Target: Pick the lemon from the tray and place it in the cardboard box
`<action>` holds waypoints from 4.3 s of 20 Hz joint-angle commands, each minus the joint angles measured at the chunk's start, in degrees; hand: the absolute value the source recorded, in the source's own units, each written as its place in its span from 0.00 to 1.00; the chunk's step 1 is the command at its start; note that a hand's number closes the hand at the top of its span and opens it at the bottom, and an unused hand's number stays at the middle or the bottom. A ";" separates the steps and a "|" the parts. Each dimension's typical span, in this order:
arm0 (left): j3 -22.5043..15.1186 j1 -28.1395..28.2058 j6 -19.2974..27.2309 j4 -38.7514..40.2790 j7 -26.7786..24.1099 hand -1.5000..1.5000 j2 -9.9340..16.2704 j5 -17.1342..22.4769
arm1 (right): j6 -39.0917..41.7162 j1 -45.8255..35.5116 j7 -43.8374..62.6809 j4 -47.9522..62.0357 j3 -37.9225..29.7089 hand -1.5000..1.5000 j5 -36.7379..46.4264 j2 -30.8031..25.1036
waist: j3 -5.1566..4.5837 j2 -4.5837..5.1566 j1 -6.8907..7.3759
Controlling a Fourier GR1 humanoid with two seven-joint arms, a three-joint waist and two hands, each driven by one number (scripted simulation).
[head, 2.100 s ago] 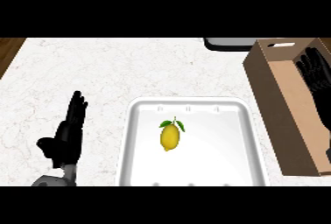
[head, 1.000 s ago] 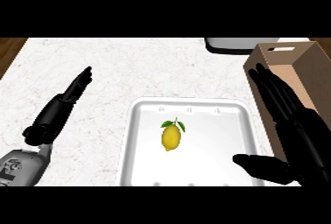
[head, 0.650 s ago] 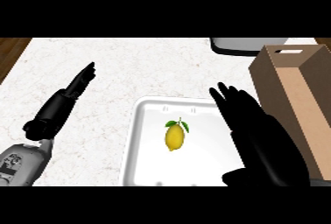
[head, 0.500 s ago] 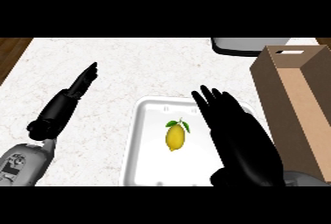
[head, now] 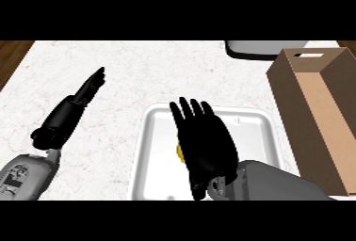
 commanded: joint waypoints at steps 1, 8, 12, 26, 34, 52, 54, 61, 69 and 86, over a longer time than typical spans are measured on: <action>0.63 1.99 -0.48 -0.15 -1.40 0.50 0.38 0.05 | 5.89 -1.88 16.02 5.20 1.78 0.00 -0.34 6.61 | 0.09 -0.08 -0.41; -0.57 3.79 -0.01 -0.52 -2.08 0.50 -0.91 -1.61 | 5.85 -5.41 17.55 14.84 0.16 0.00 1.99 14.26 | 0.15 -0.02 -0.73; 2.45 -0.21 -0.75 0.98 -0.14 0.50 0.06 -0.36 | 5.55 -6.30 16.18 19.99 1.09 0.00 5.07 16.09 | 0.20 0.18 -1.26; 2.81 2.66 -2.28 -2.20 -0.15 0.50 0.07 -1.76 | 5.40 -3.67 11.99 27.69 1.61 0.00 8.90 16.24 | 0.28 0.12 -0.62; 3.23 1.81 -2.51 -1.04 0.06 0.50 -2.28 -2.88 | 3.21 2.00 10.48 24.34 1.71 0.00 10.55 16.25 | 0.31 0.18 -0.97; 6.67 2.47 -6.06 2.04 -3.17 0.50 -3.85 -4.41 | -0.30 7.69 1.23 32.74 1.46 0.00 17.27 16.26 | 0.31 0.43 -0.76; 6.63 -0.60 -5.33 3.80 -1.30 0.50 -5.61 -6.37 | 1.76 6.52 -4.32 34.21 -0.50 1.00 19.91 16.26 | 0.32 0.44 -0.96; 8.93 2.19 -7.40 0.79 -2.45 0.50 -4.90 -5.96 | -2.52 4.16 -8.30 35.23 2.54 1.00 26.43 16.30 | 0.32 0.39 -0.48; 7.28 1.11 -6.76 -2.00 0.93 0.50 -7.05 -7.42 | -12.30 -2.78 -20.20 44.48 -18.63 1.00 25.93 11.64 | 0.42 1.19 0.19; 8.01 1.84 -7.49 -0.51 0.61 0.50 -7.74 -8.85 | -28.08 -28.24 -16.16 61.83 -31.81 1.00 34.80 4.83 | 0.29 0.53 -0.36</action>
